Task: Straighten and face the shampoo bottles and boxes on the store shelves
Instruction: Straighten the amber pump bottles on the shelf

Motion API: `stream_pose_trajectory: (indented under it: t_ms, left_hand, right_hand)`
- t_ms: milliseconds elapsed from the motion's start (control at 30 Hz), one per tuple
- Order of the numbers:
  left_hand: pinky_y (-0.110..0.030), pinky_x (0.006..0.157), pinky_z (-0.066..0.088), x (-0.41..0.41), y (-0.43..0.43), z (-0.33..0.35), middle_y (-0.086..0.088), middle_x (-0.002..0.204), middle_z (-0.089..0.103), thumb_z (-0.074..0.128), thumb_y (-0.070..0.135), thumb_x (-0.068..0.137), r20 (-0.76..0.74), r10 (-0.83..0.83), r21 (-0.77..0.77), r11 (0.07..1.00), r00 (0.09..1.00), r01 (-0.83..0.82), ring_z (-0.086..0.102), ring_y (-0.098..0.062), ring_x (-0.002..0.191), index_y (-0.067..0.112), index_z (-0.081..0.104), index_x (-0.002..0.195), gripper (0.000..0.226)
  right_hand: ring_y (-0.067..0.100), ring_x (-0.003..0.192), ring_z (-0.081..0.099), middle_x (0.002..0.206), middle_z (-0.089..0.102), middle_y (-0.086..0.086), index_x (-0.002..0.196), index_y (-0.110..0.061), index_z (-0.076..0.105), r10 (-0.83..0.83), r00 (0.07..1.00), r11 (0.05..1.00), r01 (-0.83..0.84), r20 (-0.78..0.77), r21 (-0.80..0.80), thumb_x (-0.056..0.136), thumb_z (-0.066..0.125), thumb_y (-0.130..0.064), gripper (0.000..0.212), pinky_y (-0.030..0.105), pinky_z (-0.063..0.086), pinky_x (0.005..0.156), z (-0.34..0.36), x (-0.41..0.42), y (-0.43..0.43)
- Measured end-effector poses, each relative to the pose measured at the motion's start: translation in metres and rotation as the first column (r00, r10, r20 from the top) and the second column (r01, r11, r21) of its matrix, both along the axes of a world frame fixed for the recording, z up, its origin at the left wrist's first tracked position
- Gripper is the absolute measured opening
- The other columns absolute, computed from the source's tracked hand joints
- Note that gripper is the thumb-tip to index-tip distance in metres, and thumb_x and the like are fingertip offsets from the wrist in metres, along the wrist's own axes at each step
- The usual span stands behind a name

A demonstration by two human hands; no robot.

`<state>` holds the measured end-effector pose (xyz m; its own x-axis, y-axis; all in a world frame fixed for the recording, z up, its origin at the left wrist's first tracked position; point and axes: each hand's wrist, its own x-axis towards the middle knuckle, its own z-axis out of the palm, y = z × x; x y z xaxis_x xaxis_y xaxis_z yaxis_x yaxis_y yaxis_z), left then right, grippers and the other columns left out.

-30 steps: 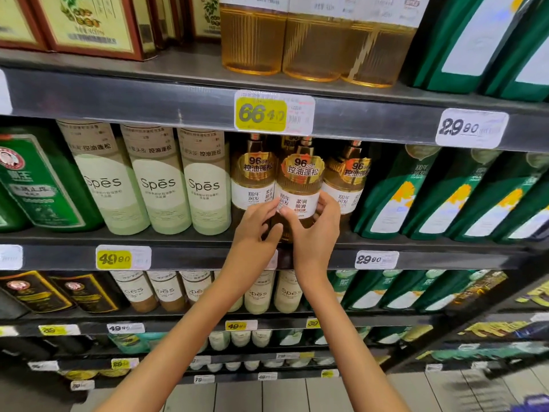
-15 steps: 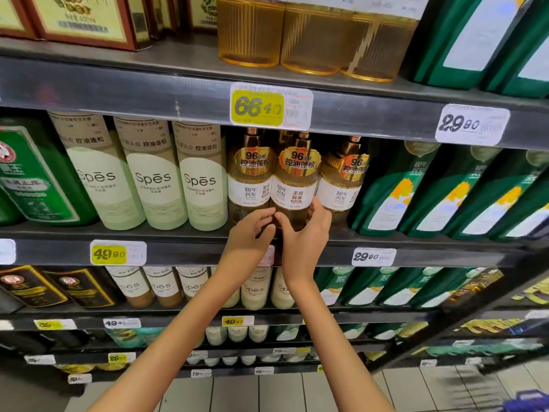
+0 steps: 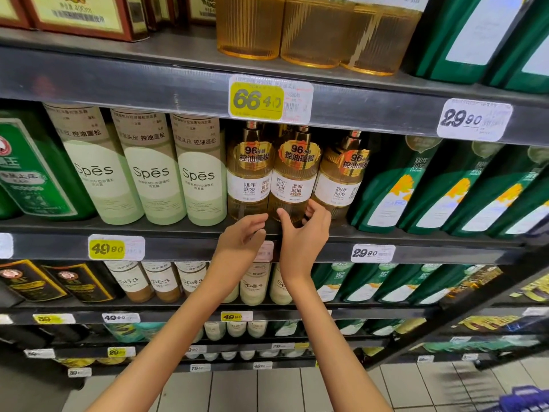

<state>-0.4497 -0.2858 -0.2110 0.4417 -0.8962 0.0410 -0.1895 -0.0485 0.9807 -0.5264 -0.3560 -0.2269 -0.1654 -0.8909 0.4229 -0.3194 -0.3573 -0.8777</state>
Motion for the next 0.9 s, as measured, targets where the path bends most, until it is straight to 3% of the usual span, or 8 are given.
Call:
stream_pose_trajectory:
  t_ms: [133,300,400,467,533,600,767,900]
  left_hand:
    - [0.000,0.076,0.041,0.003,0.003,-0.001,0.002,0.116,0.060,0.046,0.004,0.094,-0.002,0.030,-0.030,0.999,1.000,-0.030,0.054,-0.002,0.106,0.015,0.056,0.124,0.034]
    - [0.000,0.079,0.042,0.013,0.011,0.003,0.003,0.106,0.064,0.044,-0.004,0.091,-0.059,0.140,-0.133,0.980,0.988,-0.146,0.058,0.003,0.100,0.013,0.060,0.112,0.032]
    - [0.000,0.080,0.042,0.022,0.018,0.002,0.005,0.104,0.064,0.044,-0.004,0.091,-0.088,0.177,-0.159,0.969,0.980,-0.189,0.056,0.007,0.100,0.018,0.061,0.109,0.032]
    - [-0.001,0.082,0.042,0.029,0.022,0.000,0.003,0.105,0.065,0.045,-0.002,0.092,-0.101,0.193,-0.158,0.965,0.976,-0.207,0.057,0.005,0.101,0.016,0.061,0.110,0.030]
    - [-0.002,0.084,0.042,0.032,0.024,-0.002,0.004,0.106,0.066,0.047,0.000,0.093,-0.095,0.207,-0.158,0.963,0.974,-0.220,0.058,0.009,0.098,0.012,0.062,0.111,0.027]
    - [-0.002,0.083,0.042,0.033,0.027,-0.004,0.007,0.107,0.066,0.047,0.002,0.093,-0.089,0.207,-0.160,0.962,0.974,-0.219,0.058,0.010,0.099,0.014,0.063,0.112,0.027]
    - [-0.001,0.080,0.042,0.037,0.034,-0.006,0.009,0.103,0.068,0.047,0.001,0.093,-0.093,0.247,-0.179,0.949,0.965,-0.260,0.060,0.010,0.097,0.015,0.064,0.109,0.028]
    - [0.000,0.079,0.041,0.040,0.040,-0.006,0.011,0.100,0.067,0.047,-0.001,0.092,-0.119,0.274,-0.211,0.932,0.954,-0.294,0.060,0.014,0.093,0.016,0.064,0.105,0.027]
  right_hand:
    - [0.022,0.107,0.053,0.112,0.054,0.012,0.119,0.001,0.053,-0.002,1.000,1.000,0.002,-0.008,0.000,0.079,0.076,-0.019,0.051,0.029,0.044,0.090,0.000,0.001,0.000]
    - [0.021,0.107,0.054,0.111,0.054,0.012,0.119,0.000,0.053,0.016,1.000,1.000,-0.016,-0.027,0.008,0.082,0.072,-0.016,0.045,0.025,0.042,0.091,0.001,-0.005,0.005]
    - [0.022,0.102,0.056,0.105,0.057,0.012,0.114,0.001,0.056,0.075,0.992,0.974,-0.094,-0.097,-0.208,0.085,0.066,-0.006,0.031,0.027,0.044,0.090,0.015,-0.008,0.017]
    - [0.021,0.102,0.054,0.106,0.057,0.013,0.114,0.003,0.056,0.174,0.967,0.912,-0.230,-0.186,-0.341,0.087,0.063,-0.003,0.029,0.023,0.042,0.092,0.036,-0.005,0.017]
    - [0.016,0.103,0.050,0.110,0.056,0.013,0.117,0.004,0.055,0.246,0.937,0.870,-0.326,-0.247,-0.370,0.086,0.064,-0.005,0.034,0.012,0.036,0.094,0.062,-0.001,0.011]
    - [0.011,0.096,0.043,0.104,0.052,0.011,0.115,0.005,0.054,0.294,0.906,0.864,-0.388,-0.303,-0.321,0.084,0.068,-0.012,0.038,0.001,0.029,0.085,0.086,0.002,0.004]
    - [0.013,0.064,0.043,0.065,0.048,0.001,0.071,-0.007,0.053,0.380,0.776,0.884,-0.465,-0.504,-0.050,0.084,0.069,-0.033,0.033,0.019,0.024,0.059,0.116,0.017,-0.011]
    - [0.008,0.056,0.040,0.061,0.045,-0.003,0.067,-0.009,0.049,0.506,0.658,0.858,-0.450,-0.559,0.247,0.086,0.063,-0.042,0.041,0.024,0.032,0.050,0.131,0.031,-0.018]
